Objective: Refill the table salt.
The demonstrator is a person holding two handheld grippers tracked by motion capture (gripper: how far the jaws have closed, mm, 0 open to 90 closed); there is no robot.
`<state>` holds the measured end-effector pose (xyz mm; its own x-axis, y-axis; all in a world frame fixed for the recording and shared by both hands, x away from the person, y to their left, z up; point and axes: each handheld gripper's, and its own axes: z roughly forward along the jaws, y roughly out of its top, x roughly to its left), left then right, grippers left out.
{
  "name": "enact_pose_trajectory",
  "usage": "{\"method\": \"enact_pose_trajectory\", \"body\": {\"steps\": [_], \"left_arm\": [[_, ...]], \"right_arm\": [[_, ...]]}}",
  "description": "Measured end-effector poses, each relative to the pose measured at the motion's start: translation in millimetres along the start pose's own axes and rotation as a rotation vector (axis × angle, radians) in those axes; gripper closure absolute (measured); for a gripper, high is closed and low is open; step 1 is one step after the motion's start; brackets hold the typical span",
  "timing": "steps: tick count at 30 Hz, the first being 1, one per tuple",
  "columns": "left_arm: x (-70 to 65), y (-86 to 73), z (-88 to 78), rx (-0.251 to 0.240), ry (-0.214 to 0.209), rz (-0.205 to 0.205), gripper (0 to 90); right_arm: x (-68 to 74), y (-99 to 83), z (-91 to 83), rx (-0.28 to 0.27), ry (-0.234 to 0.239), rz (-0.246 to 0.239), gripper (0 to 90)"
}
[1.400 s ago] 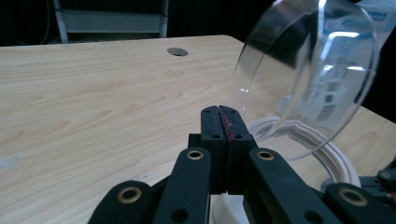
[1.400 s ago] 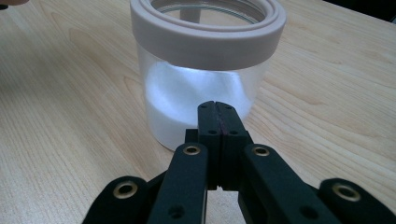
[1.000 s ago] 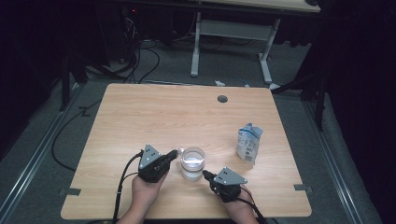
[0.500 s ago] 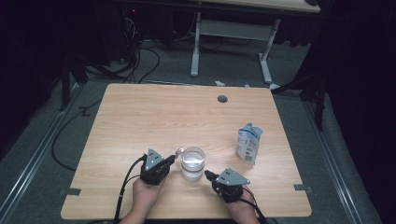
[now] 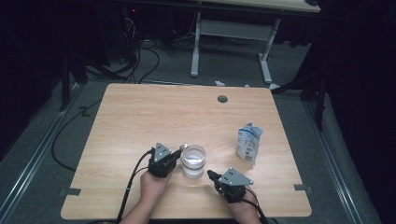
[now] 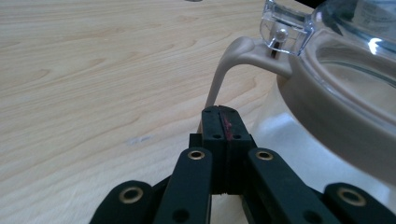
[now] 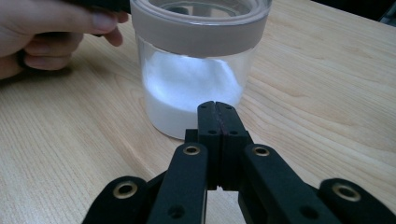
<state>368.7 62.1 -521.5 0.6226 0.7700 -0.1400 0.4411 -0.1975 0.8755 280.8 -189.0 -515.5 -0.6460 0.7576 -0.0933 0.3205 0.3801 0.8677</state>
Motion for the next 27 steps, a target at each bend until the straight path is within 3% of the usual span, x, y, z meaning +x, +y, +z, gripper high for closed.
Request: {"method": "enact_pose_trajectory", "body": {"steps": [5, 9, 13, 14, 15, 19, 27], "left_arm": [[1.3, 0.9, 0.9, -0.004, -0.003, 0.009, 90.0], [7.0, -5.1, -13.7, -0.015, 0.009, 0.009, 90.0], [19.7, -12.8, -42.2, -0.032, 0.041, 0.009, 89.9], [19.7, -12.8, -42.2, -0.032, 0.041, 0.009, 89.2], [25.2, -16.4, -54.1, -0.039, 0.054, 0.007, 89.2], [40.3, -26.4, -80.6, -0.051, 0.090, 0.010, 78.2], [63.2, -40.1, -98.0, -0.064, 0.123, -0.056, 70.9]], "right_arm": [[-2.5, 0.2, -2.9, -0.004, -0.011, 0.005, 90.0], [-4.5, 0.4, -3.2, -0.004, -0.019, 0.010, 90.0], [-6.1, 2.8, -2.1, -0.009, -0.022, 0.019, 90.0], [-6.1, 2.8, -2.1, -0.009, -0.022, 0.019, 90.0], [-6.8, 4.0, -1.6, -0.011, -0.022, 0.020, 90.0], [-11.7, 12.0, 2.9, -0.020, -0.034, 0.034, 90.0], [-21.2, 24.6, 17.1, -0.014, -0.063, 0.040, 90.0]]}}
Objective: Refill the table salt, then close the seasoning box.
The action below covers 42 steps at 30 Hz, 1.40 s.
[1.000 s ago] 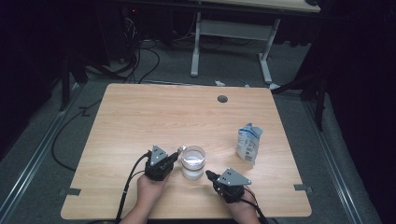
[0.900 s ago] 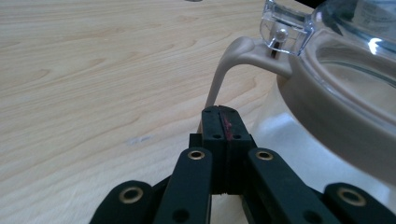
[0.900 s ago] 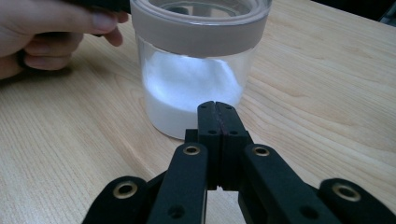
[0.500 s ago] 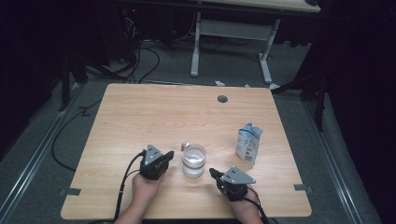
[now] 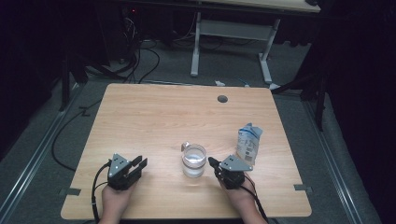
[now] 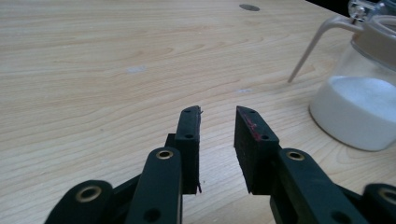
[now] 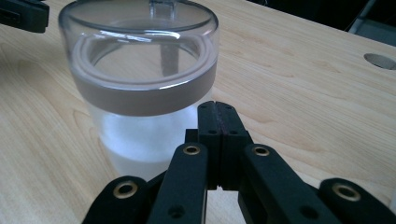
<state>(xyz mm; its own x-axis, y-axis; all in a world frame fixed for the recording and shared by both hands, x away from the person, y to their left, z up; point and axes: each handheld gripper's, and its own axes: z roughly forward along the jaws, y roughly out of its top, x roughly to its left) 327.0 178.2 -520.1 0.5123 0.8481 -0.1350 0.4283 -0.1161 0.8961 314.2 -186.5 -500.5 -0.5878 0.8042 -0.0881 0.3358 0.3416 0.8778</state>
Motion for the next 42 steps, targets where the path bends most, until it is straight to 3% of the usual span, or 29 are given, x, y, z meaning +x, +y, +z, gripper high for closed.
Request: {"method": "enact_pose_trajectory", "body": {"steps": [17, 42], "left_arm": [[10.4, -3.6, -11.8, -0.006, 0.035, -0.001, 68.2], [14.6, -5.5, -13.1, -0.004, 0.031, -0.019, 68.3]], "right_arm": [[6.9, 1.5, -2.1, -0.007, -0.007, -0.030, 90.0], [41.2, 0.5, -8.3, -0.037, 0.078, -0.077, 90.0]]}}
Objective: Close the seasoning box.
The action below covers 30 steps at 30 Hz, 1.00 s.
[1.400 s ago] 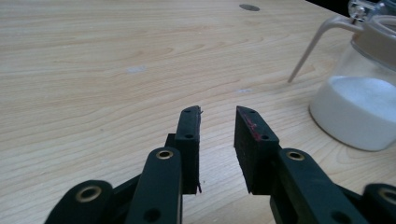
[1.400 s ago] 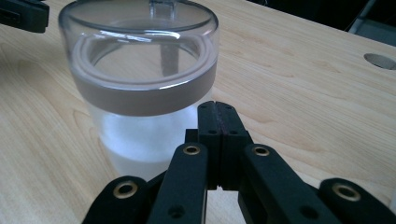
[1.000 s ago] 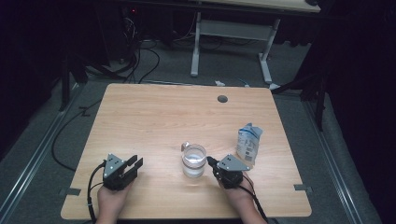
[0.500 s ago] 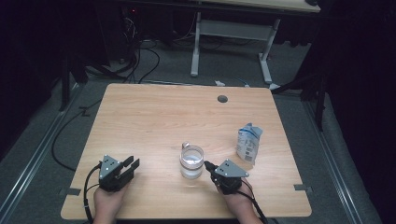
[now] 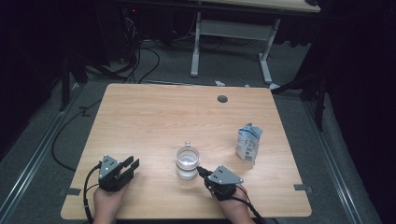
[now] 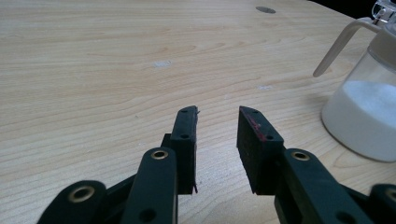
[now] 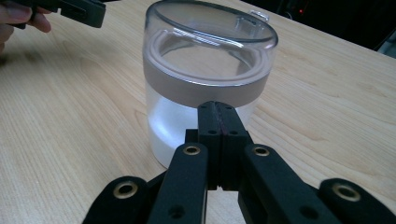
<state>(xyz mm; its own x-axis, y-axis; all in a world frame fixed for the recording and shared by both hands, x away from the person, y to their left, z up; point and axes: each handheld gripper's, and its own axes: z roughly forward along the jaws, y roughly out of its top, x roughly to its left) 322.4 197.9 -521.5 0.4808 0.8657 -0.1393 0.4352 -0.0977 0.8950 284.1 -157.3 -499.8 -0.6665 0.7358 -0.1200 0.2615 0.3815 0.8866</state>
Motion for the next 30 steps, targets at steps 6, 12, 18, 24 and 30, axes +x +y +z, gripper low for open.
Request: {"method": "enact_pose_trajectory", "body": {"steps": [6, 12, 18, 24, 30], "left_arm": [[-0.8, -0.3, 0.7, 0.001, 0.000, 0.004, 68.3], [-2.5, -0.1, 3.7, 0.001, -0.016, -0.001, 68.3], [-6.0, -2.4, 4.2, 0.012, -0.036, 0.016, 68.3], [-7.2, -1.7, 1.8, 0.004, -0.028, 0.023, 67.3], [-6.9, -2.3, -0.5, 0.013, -0.006, 0.025, 63.1]], "right_arm": [[1.0, -0.2, 0.4, -0.004, 0.004, 0.001, 90.0], [-1.9, -0.3, -1.5, -0.006, 0.002, 0.027, 89.0], [-16.4, -4.7, -9.0, -0.002, -0.030, 0.056, 81.7], [-50.7, -20.9, -25.2, 0.020, -0.107, 0.110, 71.3], [-87.4, -51.2, -64.7, -0.009, -0.198, 0.212, 63.6]]}}
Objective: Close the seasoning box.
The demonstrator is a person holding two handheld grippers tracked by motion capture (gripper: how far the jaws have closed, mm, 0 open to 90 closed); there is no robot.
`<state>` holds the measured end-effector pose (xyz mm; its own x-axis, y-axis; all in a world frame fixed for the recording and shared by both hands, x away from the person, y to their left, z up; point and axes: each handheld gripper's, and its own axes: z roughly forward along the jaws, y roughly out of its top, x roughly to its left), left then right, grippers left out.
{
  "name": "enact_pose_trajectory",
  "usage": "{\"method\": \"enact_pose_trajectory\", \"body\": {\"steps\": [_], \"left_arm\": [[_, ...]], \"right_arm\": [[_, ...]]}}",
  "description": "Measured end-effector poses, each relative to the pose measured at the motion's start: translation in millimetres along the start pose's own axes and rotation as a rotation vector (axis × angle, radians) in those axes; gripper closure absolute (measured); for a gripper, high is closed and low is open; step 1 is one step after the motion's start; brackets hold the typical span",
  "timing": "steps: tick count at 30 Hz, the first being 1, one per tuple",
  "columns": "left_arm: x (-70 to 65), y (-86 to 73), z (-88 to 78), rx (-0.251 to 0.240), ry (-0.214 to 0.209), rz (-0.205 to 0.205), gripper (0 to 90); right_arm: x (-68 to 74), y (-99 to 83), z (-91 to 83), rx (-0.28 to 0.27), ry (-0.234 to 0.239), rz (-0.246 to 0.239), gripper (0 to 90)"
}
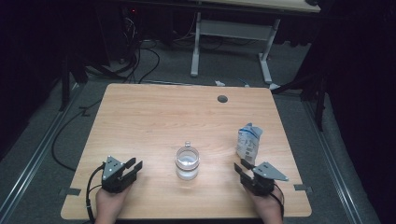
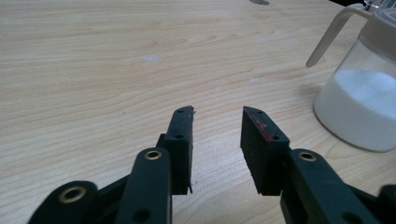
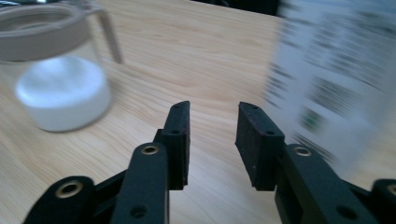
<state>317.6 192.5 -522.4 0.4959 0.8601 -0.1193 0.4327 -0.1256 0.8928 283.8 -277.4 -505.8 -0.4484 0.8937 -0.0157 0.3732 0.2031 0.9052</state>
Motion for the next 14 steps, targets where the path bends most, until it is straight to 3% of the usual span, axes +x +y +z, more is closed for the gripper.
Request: {"method": "enact_pose_trajectory", "body": {"steps": [3, 6, 8, 11, 14], "left_arm": [[1.1, 0.4, -9.4, -0.026, 0.016, 0.006, 58.3], [5.4, -2.8, -9.2, -0.002, 0.038, 0.004, 57.1], [6.3, -2.3, -8.7, 0.002, 0.037, -0.009, 56.1], [3.3, -1.7, -8.4, -0.001, 0.045, 0.023, 55.5], [3.7, -1.6, -7.3, 0.007, 0.043, 0.028, 55.1]], "right_arm": [[-15.4, -10.0, -17.1, -0.009, -0.040, 0.040, 62.2], [-21.3, -12.4, -21.7, -0.027, -0.050, 0.070, 61.0], [-20.0, -9.7, -18.0, -0.031, -0.047, 0.066, 60.2], [-15.5, -7.9, -15.1, -0.034, -0.048, 0.033, 60.1], [-14.6, -8.9, -14.5, -0.023, -0.048, 0.035, 60.2]]}}
